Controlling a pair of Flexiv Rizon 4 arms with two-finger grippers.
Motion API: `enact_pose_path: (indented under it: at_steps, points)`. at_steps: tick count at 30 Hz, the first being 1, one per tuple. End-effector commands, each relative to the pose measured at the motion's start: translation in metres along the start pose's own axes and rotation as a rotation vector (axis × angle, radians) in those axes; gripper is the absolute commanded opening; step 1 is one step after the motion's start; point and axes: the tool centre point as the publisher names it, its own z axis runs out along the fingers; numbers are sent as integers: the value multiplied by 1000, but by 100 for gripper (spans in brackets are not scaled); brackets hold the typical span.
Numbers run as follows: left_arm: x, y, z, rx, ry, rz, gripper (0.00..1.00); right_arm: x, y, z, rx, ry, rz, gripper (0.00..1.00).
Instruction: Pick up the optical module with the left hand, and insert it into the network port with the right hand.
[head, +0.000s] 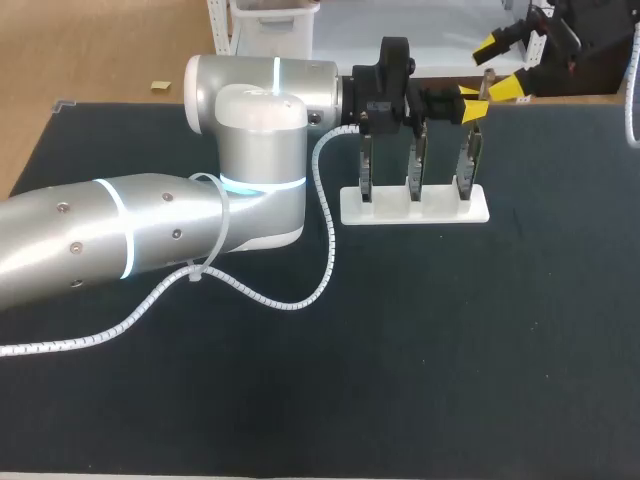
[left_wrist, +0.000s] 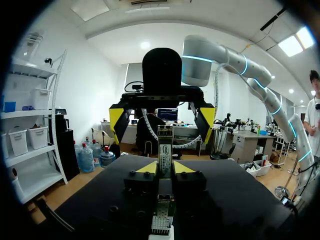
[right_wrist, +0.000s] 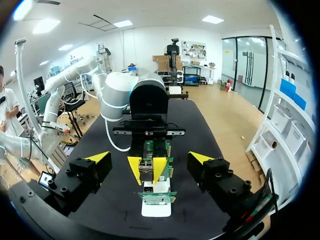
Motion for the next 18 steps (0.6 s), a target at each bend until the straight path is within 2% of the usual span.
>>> enact_pose_path:
  at_steps: [1, 18]
  points:
    - [0, -1, 0, -3, 1, 0, 0, 1, 4, 2, 10, -2, 4, 100]
    - [0, -1, 0, -3, 1, 0, 0, 3, 7, -2, 49, 8, -3, 100]
